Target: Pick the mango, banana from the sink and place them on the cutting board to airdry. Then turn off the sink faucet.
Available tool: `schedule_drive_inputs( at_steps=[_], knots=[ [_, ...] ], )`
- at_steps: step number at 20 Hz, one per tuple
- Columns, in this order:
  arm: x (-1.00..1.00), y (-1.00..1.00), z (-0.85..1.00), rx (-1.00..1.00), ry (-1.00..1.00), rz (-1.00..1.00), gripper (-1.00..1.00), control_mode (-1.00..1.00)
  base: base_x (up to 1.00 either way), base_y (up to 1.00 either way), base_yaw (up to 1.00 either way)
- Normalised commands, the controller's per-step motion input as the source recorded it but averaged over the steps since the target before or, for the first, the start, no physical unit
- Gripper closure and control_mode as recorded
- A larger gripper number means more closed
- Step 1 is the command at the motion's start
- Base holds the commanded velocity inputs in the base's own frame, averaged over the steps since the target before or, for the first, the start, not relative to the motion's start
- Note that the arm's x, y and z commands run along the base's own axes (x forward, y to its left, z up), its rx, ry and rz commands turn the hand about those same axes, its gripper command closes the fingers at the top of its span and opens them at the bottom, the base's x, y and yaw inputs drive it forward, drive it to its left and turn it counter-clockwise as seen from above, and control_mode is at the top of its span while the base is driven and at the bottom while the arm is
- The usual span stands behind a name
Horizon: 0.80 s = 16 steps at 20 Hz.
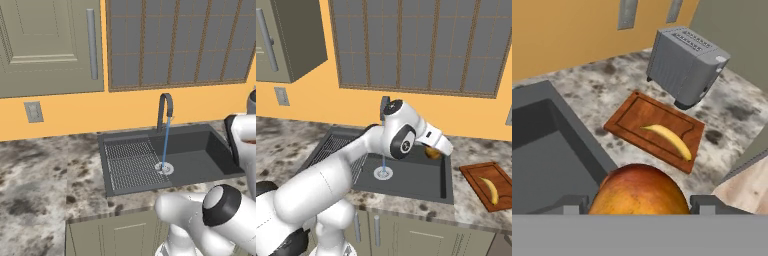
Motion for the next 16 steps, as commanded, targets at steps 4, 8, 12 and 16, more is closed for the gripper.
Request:
schedule_drive_inputs(
  at_steps=[4, 8, 12, 16],
  knots=[
    [0.07, -0.39, 0.00, 0.14, 0.05, 0.06, 1.00, -1.00, 0.00, 0.00, 0.00],
    [0.04, -0.25, 0.00, 0.11, 0.00, 0.11, 1.00, -1.00, 0.00, 0.00, 0.00],
    [0.07, -0.29, 0.00, 0.06, -0.04, 0.12, 1.00, -1.00, 0.00, 0.00, 0.00],
    [0.18, -0.34, 0.00, 0.03, -0.01, 0.08, 1.00, -1.00, 0.00, 0.00, 0.00]
  ],
)
